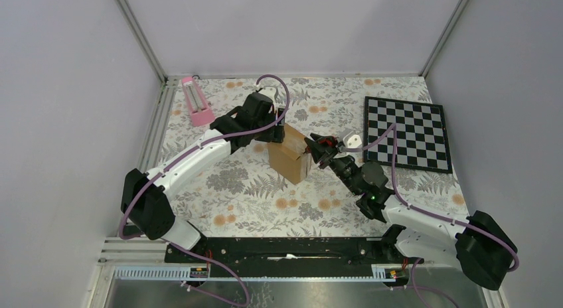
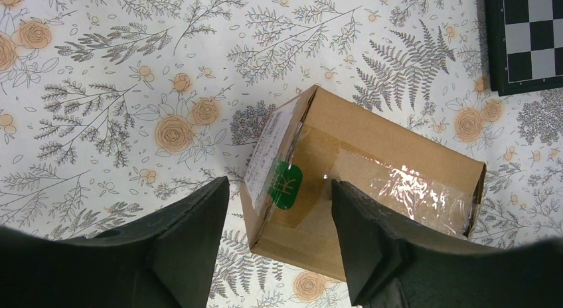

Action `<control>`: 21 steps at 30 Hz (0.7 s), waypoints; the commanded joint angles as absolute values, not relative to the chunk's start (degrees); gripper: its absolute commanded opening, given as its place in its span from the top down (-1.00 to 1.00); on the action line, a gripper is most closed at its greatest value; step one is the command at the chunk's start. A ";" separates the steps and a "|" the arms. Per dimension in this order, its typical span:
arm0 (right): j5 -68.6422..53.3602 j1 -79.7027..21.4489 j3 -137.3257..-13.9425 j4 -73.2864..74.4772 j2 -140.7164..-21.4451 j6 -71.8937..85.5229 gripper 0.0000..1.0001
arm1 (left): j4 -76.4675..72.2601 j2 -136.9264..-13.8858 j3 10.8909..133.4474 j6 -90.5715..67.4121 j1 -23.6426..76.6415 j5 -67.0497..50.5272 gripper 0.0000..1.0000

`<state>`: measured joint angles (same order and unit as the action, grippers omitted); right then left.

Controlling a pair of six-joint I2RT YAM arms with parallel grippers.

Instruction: Unpack the express box

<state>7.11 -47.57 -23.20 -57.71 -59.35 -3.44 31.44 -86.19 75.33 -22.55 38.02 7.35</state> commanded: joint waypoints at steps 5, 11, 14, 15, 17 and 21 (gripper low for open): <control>9.33 -47.99 -22.52 -65.08 -60.42 -5.67 1.00 | 33.75 -86.54 73.57 -20.48 37.71 8.13 -0.28; 9.67 -47.99 -22.44 -66.81 -60.58 -6.24 1.00 | 33.71 -86.58 73.72 -20.24 37.63 7.93 -0.28; 9.75 -47.99 -22.74 -66.61 -60.43 -6.69 1.00 | 33.79 -86.58 73.82 -20.21 37.62 7.87 -0.27; 9.88 -47.99 -22.76 -66.71 -60.34 -6.71 1.00 | 33.83 -86.65 73.83 -20.21 37.62 7.83 -0.27; 9.89 -47.99 -22.93 -66.24 -60.14 -6.89 1.00 | 33.84 -86.79 73.87 -20.21 37.53 7.74 -0.27; 10.02 -47.99 -22.87 -66.01 -59.61 -7.14 1.00 | 33.84 -86.91 74.05 -20.21 37.53 7.56 -0.27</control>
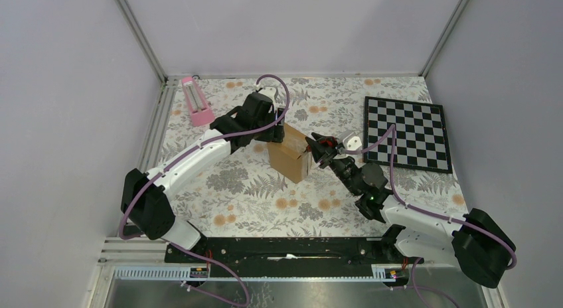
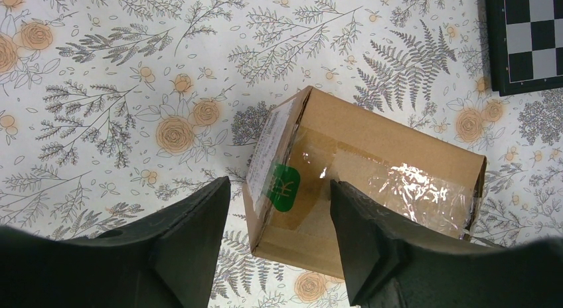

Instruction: Unpack the express box

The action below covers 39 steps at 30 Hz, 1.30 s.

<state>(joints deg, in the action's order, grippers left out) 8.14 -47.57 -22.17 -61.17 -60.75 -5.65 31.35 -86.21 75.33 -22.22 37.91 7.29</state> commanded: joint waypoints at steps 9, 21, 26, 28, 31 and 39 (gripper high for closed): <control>9.89 -47.96 -23.35 -66.03 -60.17 -6.86 1.00 | 33.84 -87.11 74.36 -20.13 37.53 7.12 -0.25; 10.24 -47.99 -22.66 -68.90 -62.55 -5.05 1.00 | 33.84 -87.41 74.52 -19.86 37.44 6.62 -0.24; 10.60 -47.99 -23.31 -68.78 -61.64 -5.33 1.00 | 33.84 -87.57 74.51 -19.70 37.36 6.55 -0.23; 10.60 -47.99 -23.76 -68.08 -61.12 -5.73 1.00 | 33.84 -87.54 74.53 -19.61 37.26 6.50 -0.23; 10.55 -47.99 -23.73 -67.94 -60.80 -5.76 1.00 | 33.84 -87.59 74.45 -19.60 37.18 6.43 -0.23; 10.20 -47.98 -23.88 -67.15 -60.38 -5.37 1.00 | 33.81 -87.70 74.52 -19.69 37.05 6.07 -0.22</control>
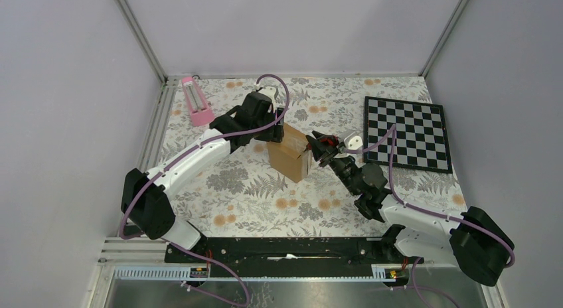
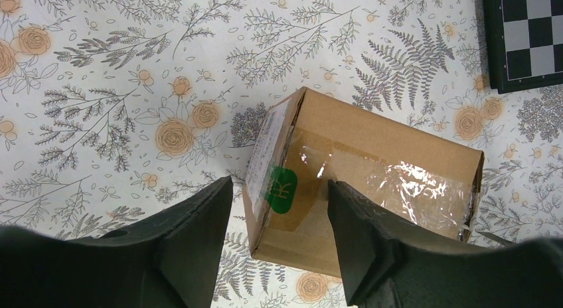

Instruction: Unpack the express box

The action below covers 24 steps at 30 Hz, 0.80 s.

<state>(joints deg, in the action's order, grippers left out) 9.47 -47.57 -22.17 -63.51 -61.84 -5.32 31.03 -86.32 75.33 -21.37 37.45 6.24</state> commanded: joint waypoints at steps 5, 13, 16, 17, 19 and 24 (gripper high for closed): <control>10.09 -47.99 -23.40 -67.45 -61.15 -4.89 1.00 | 33.84 -87.75 74.60 -19.60 37.07 5.99 -0.22; 10.70 -47.97 -21.36 -70.18 -63.50 -3.55 1.00 | 33.84 -88.00 74.53 -19.42 36.94 5.67 -0.21; 11.30 -48.00 -19.89 -71.11 -63.60 -2.84 1.00 | 33.84 -88.25 74.53 -19.42 36.91 5.56 -0.21; 11.71 -47.98 -19.26 -71.18 -63.36 -2.74 1.00 | 33.84 -88.29 74.53 -19.38 36.91 5.52 -0.21; 12.30 -47.94 -18.43 -71.05 -62.90 -2.96 1.00 | 33.84 -88.43 74.49 -19.34 36.83 5.54 -0.21; 12.46 -48.02 -17.13 -70.49 -62.51 -4.91 1.00 | 33.84 -88.74 74.44 -19.34 36.71 5.45 -0.21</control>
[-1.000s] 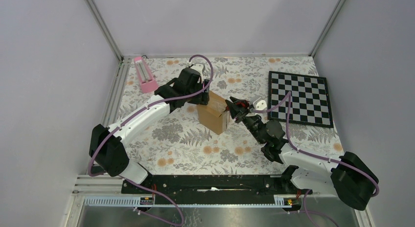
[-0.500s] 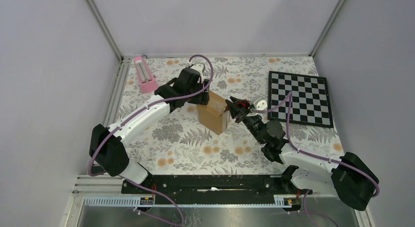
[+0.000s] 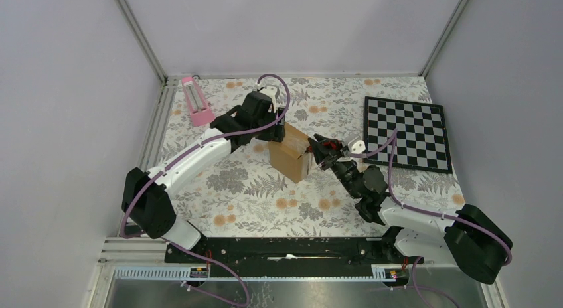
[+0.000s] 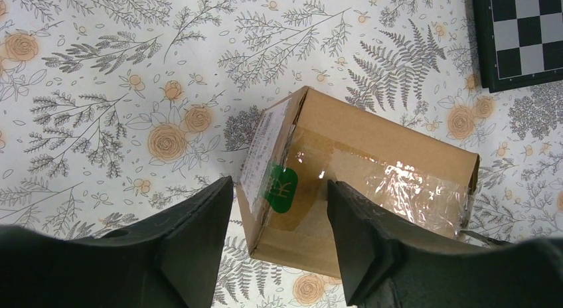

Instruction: Unpack the express box

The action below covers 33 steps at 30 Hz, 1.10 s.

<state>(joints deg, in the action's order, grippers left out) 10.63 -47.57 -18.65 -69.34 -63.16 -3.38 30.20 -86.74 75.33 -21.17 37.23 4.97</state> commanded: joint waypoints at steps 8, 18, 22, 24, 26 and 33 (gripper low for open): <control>11.32 -47.96 -14.02 -71.32 -63.44 -6.26 1.00 | 33.84 -89.83 74.18 -19.23 36.31 5.01 -0.20; 12.39 -48.41 -13.45 -68.70 -66.10 -7.02 1.00 | 34.87 -93.16 73.53 -20.53 35.27 6.76 -0.17; 13.64 -48.58 -12.82 -67.47 -66.62 -7.42 1.00 | 35.45 -94.68 73.38 -21.26 34.44 7.27 -0.15; 14.07 -48.69 -12.59 -67.12 -66.74 -7.51 1.00 | 35.51 -95.28 73.23 -21.29 34.01 7.58 -0.15; 14.41 -48.94 -13.34 -65.44 -66.52 -7.96 1.00 | 35.68 -95.96 73.09 -21.23 33.57 7.84 -0.14; 15.26 -49.37 -17.49 -58.41 -59.67 -9.82 1.00 | 35.86 -98.71 72.61 -20.67 32.52 8.48 -0.03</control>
